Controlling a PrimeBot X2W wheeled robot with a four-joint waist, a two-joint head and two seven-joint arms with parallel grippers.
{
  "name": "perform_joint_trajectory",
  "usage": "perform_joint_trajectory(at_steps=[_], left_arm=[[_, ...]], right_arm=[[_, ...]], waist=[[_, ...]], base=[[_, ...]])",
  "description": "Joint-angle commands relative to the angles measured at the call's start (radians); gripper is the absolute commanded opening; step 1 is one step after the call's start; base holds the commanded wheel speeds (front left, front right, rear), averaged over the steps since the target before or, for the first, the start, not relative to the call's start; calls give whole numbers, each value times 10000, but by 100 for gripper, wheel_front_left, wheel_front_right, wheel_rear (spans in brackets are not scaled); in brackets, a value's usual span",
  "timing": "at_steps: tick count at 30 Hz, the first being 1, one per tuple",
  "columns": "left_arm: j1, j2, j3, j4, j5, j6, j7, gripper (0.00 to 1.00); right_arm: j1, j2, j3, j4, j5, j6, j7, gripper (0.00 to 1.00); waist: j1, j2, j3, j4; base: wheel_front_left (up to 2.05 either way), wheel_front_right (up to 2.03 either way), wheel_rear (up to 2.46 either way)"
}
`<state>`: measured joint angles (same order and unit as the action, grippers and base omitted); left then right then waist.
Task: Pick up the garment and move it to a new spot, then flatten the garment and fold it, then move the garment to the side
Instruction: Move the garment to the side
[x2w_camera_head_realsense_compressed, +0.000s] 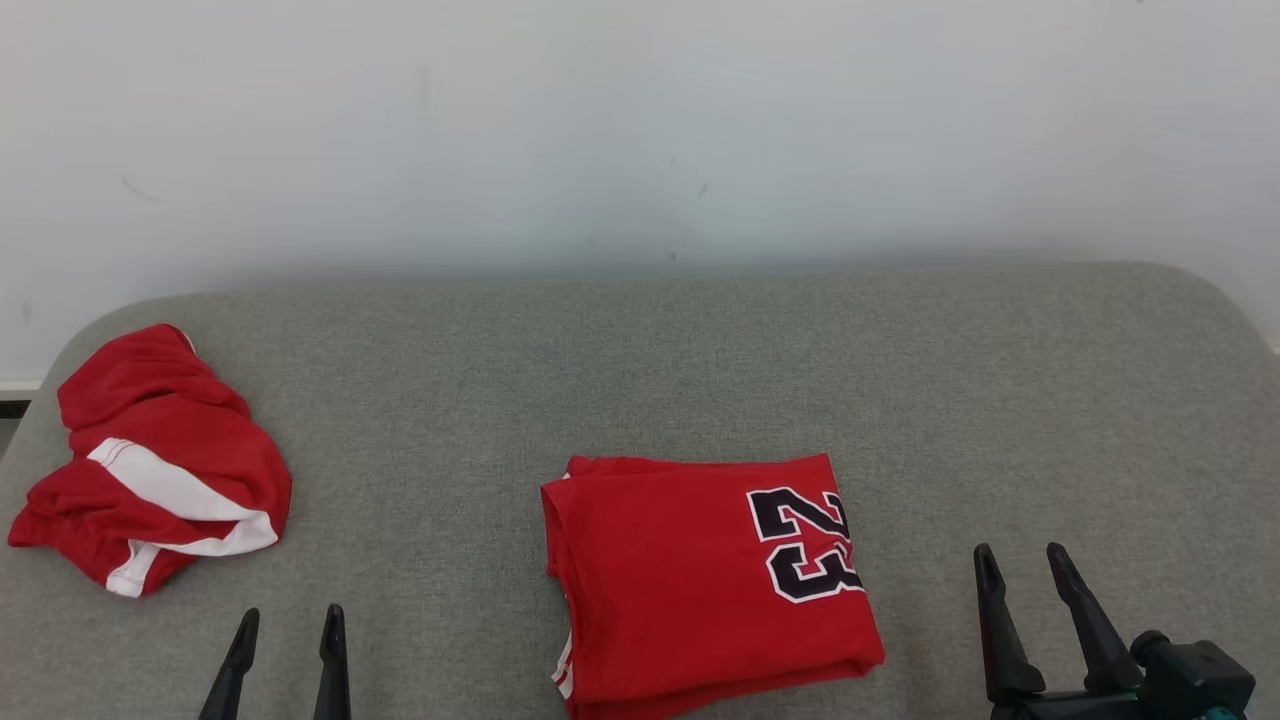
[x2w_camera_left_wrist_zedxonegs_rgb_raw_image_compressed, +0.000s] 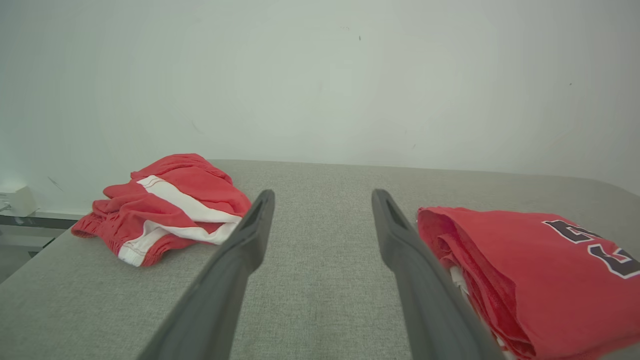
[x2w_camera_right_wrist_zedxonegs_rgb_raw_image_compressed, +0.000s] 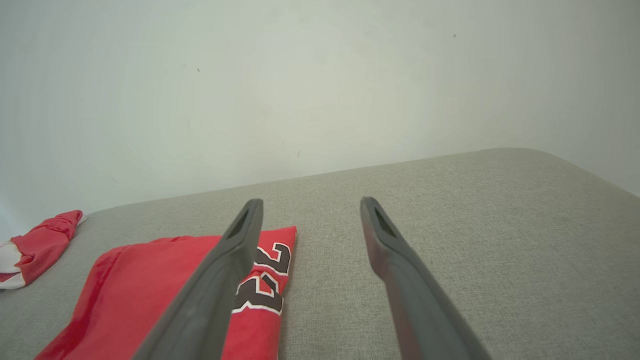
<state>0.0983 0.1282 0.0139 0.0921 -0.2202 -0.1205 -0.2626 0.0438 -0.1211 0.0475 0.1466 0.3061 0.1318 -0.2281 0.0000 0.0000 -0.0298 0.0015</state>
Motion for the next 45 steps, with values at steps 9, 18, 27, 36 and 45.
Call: perform_joint_trajectory(at_steps=[9, 18, 27, 36, 45], left_arm=[[-187, -115, -154, 132, 118, 1, -31, 100], [-607, -221, -425, 308, 129, -31, -31, 100], [-1121, -422, -604, 606, 47, -82, -31, 100], [-1239, -515, -541, 774, 67, -93, -31, 100], [-1509, -539, -481, 721, 100, -100, -31, 100]], right_arm=[[-797, -285, 536, 723, 312, -19, 304, 100], [-2735, -338, 840, 2884, -73, -19, 1123, 100], [-4043, -276, 1059, 5280, -233, -19, 1423, 100], [-4465, 32, 1524, 7317, 43, -19, 1458, 100], [-5298, -61, 1869, 7799, 258, -19, 1097, 0]], waist=[[0, 0, 170, 272], [0, 0, 655, 873], [0, 0, 1072, 1314], [0, 0, 1104, 1319], [0, 0, 1451, 1075]], base=[[0, 0, 0], [0, 0, 0], [0, 0, 0], [0, 0, 0], [0, 0, 0]])
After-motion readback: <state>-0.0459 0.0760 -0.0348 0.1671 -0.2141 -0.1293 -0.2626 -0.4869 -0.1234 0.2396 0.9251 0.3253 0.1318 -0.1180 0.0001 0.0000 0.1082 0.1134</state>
